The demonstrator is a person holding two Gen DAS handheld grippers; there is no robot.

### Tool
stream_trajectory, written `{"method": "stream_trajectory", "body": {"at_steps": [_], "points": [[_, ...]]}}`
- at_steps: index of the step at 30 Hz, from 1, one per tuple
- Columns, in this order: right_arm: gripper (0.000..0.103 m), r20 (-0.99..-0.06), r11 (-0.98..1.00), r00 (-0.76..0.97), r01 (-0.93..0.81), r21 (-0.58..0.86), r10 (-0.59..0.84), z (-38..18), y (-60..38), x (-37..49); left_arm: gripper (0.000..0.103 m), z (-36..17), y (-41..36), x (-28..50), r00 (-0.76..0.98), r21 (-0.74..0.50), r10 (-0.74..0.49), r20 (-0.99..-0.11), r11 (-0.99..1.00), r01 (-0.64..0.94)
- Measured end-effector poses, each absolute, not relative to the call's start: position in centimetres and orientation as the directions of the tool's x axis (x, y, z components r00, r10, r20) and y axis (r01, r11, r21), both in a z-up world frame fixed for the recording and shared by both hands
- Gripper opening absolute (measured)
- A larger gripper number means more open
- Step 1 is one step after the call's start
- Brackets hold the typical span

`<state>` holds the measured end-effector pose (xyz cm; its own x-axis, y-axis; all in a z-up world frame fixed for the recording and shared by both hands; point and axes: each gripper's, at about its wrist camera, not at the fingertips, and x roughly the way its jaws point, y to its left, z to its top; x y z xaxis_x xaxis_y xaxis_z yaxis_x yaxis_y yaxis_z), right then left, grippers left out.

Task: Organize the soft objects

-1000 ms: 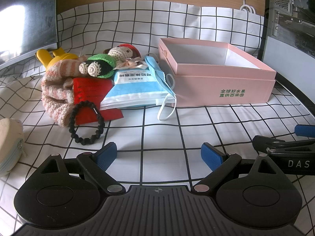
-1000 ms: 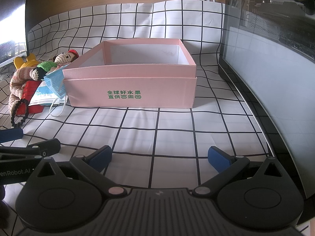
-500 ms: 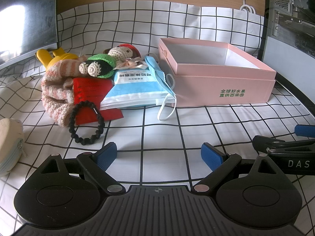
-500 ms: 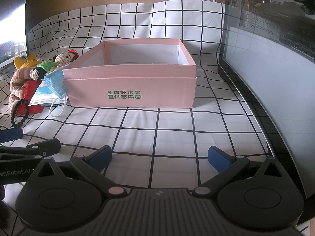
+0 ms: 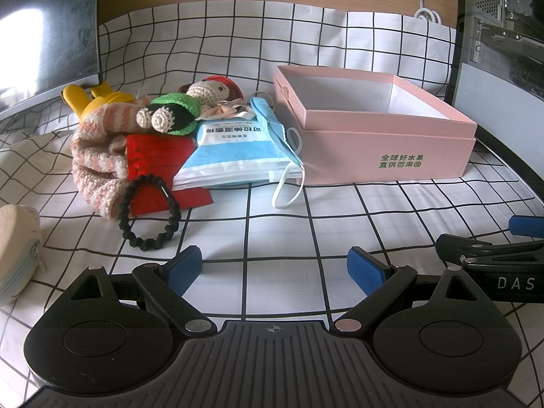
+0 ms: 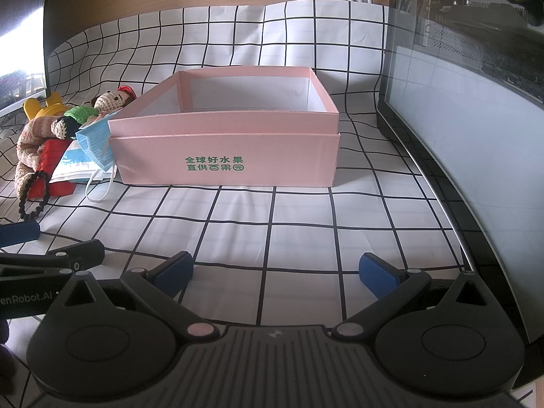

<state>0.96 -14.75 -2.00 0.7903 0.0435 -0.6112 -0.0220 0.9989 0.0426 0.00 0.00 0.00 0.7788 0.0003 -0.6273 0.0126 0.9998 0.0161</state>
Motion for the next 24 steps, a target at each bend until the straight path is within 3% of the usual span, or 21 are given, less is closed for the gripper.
{"method": "stream_trajectory", "body": {"at_steps": [18,22,24], "points": [[0.103,-0.61,0.999,0.791,-0.023,0.042,0.044,-1.9,-14.7,1.0,0.097,0.0,0.0,0.0,0.779,0.016,0.0,-0.627,1.0,0.013],[0.103,-0.592,0.999,0.806,0.016,-0.029,-0.03,-1.0,-14.7,0.5,0.097,0.0,0.0,0.0,0.779,0.017,0.001,-0.627,1.0,0.013],[0.103,-0.617,0.999,0.786,-0.009,0.046,0.036,-0.4,-15.7,0.7,0.096,0.0,0.0,0.0,0.78,0.016,0.001,-0.626,1.0,0.012]]}}
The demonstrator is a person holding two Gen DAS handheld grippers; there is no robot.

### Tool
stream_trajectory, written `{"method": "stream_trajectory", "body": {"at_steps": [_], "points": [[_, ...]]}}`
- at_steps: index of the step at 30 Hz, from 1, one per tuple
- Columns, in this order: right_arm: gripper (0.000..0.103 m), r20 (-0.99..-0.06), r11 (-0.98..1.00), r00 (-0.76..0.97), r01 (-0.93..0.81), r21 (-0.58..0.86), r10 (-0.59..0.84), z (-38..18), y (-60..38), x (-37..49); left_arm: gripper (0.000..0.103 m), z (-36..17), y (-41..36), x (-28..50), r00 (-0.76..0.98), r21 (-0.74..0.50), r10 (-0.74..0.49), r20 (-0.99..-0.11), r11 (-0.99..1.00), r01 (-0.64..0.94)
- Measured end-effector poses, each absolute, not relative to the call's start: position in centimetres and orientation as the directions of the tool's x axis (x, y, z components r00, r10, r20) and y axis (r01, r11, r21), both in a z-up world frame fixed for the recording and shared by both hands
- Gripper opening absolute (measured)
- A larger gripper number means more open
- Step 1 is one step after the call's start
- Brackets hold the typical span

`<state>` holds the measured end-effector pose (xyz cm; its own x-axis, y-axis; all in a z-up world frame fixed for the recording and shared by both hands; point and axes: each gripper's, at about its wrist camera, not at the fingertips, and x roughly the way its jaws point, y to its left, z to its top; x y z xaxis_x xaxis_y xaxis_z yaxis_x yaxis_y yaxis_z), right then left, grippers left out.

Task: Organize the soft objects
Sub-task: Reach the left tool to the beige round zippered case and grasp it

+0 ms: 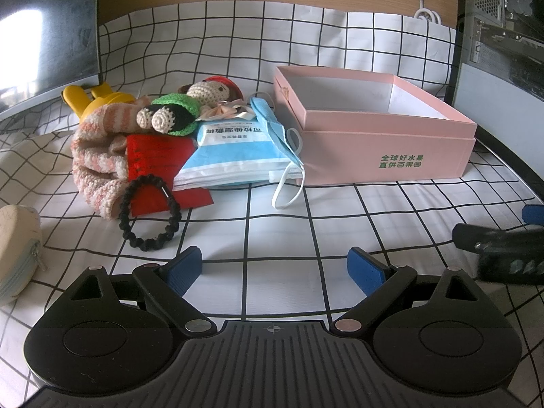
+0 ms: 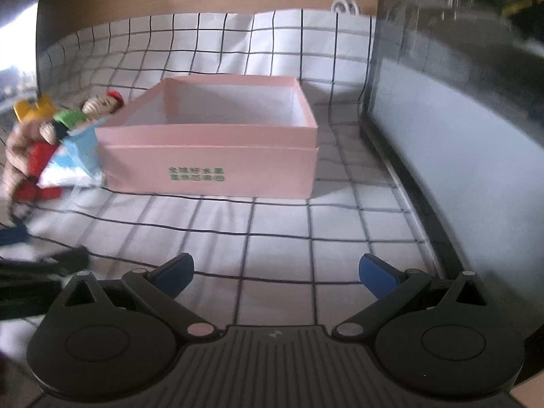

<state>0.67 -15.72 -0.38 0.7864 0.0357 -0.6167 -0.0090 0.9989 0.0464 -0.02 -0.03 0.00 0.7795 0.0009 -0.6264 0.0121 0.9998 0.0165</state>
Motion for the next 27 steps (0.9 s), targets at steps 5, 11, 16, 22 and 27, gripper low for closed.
{"method": "stream_trajectory", "body": {"at_steps": [5,11,16,22,27], "points": [[0.103,-0.619,0.969,0.751,-0.111,0.222,0.228,1.5,-17.1,0.1,0.092,0.4,0.3,-0.7,0.78,-0.008,-0.032,-0.625,0.999,0.034],[0.103,-0.569,0.941,0.755,-0.204,0.27,0.326,3.4,-16.7,-1.2,0.092,3.8,3.8,-3.7,0.81,-0.048,-0.067,-0.583,0.998,0.048],[0.103,-0.519,0.909,0.749,-0.297,0.293,0.412,4.5,-13.2,-2.5,0.092,7.6,13.4,-6.5,0.848,-0.008,0.088,-0.523,0.994,-0.109],[0.103,-0.513,0.861,0.695,-0.362,0.357,0.504,3.9,-6.9,-3.5,0.091,7.3,27.2,-3.4,0.743,-0.279,-0.02,-0.669,0.933,-0.226],[0.103,-0.582,0.859,0.633,-0.341,0.382,0.51,1.9,-2.7,-4.0,0.091,4.9,30.7,-1.4,0.687,-0.364,-0.142,-0.713,0.912,-0.19]]}}
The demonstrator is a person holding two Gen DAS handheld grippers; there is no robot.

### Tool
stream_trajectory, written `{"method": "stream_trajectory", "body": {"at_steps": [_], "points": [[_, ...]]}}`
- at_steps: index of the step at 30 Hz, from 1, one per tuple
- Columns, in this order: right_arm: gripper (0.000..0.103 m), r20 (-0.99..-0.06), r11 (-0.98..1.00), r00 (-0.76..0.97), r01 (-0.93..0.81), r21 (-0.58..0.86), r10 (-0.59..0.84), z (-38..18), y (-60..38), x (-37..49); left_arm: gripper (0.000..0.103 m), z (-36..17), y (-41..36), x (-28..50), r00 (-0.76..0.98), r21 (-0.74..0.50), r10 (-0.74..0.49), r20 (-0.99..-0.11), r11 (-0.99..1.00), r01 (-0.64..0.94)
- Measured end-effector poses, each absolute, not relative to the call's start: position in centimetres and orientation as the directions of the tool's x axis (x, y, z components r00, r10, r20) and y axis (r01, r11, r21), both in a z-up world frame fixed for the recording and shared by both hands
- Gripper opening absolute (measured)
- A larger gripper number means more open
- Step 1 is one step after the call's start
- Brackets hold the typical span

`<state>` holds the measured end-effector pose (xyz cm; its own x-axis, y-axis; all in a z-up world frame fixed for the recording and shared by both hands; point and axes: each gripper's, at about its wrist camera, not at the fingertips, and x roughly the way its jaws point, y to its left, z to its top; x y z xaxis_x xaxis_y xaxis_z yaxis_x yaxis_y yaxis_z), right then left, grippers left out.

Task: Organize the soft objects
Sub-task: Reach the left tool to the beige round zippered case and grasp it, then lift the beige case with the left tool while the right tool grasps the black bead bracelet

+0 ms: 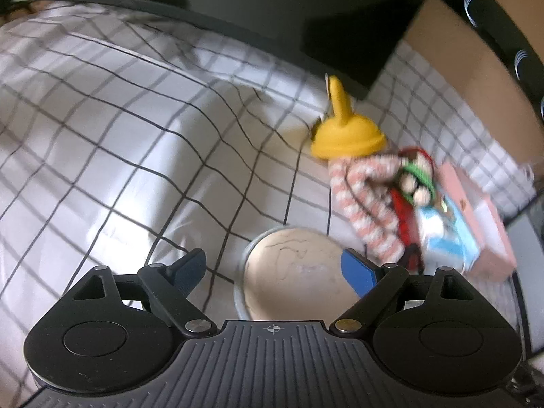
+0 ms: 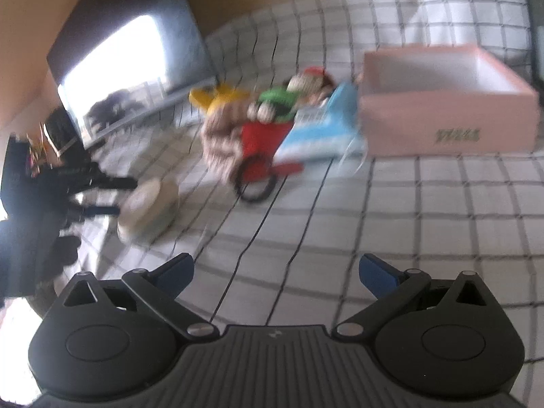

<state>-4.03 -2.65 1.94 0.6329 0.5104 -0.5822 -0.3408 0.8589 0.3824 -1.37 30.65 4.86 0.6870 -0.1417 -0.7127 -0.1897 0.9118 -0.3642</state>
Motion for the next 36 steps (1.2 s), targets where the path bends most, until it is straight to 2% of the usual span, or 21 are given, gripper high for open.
{"method": "stream_trajectory", "body": {"at_steps": [3,8,11,15,18,20,23,26,29,32,36], "points": [[0.103,-0.618,0.888,0.638,-0.305,0.345,0.459,1.1,-1.5,-4.2,0.091,4.0,30.6,-1.2,0.68,-0.378,-0.209,-0.703,0.919,-0.109],[0.103,-0.62,0.902,0.658,-0.267,0.34,0.428,0.8,-1.1,-4.1,0.091,2.8,30.3,-0.2,0.647,-0.411,-0.294,-0.703,0.911,-0.034],[0.103,-0.597,0.884,0.668,-0.217,0.415,0.444,0.6,-1.8,-3.8,0.092,2.6,29.7,0.6,0.647,-0.402,-0.302,-0.7,0.916,-0.007],[0.103,-0.543,0.818,0.672,-0.168,0.551,0.504,0.4,-3.9,-3.7,0.091,2.9,28.2,1.1,0.649,-0.33,-0.286,-0.705,0.942,0.057],[0.103,-0.542,0.803,0.647,-0.192,0.564,0.536,0.4,-4.1,-3.3,0.082,3.4,27.5,0.8,0.673,-0.285,-0.273,-0.688,0.954,0.095],[0.103,-0.562,0.82,0.635,-0.214,0.531,0.53,0.6,-3.7,-3.3,0.07,3.9,27.1,0.4,0.695,-0.272,-0.274,-0.665,0.955,0.117],[0.102,-0.603,0.857,0.631,-0.216,0.468,0.488,1.1,-2.8,-3.1,0.061,5.1,26.1,-0.2,0.719,-0.24,-0.278,-0.637,0.958,0.158],[0.102,-0.605,0.907,0.684,-0.224,0.357,0.407,1.9,-1.9,-3.4,0.059,5.8,24.7,-0.6,0.717,-0.218,-0.308,-0.626,0.951,0.218],[0.102,-0.562,0.946,0.762,-0.237,0.22,0.322,3.1,-1.5,-4.3,0.057,6.1,22.9,-1.0,0.704,-0.193,-0.322,-0.633,0.946,0.26],[0.102,-0.533,0.968,0.808,-0.222,0.118,0.251,3.4,-1.3,-4.7,0.057,6.4,21.8,-1.2,0.695,-0.218,-0.352,-0.627,0.936,0.278],[0.099,-0.57,0.952,0.772,-0.297,0.069,0.282,2.8,-0.2,-4.5,0.057,7.2,21.0,-1.6,0.697,-0.249,-0.379,-0.609,0.926,0.285]]}}
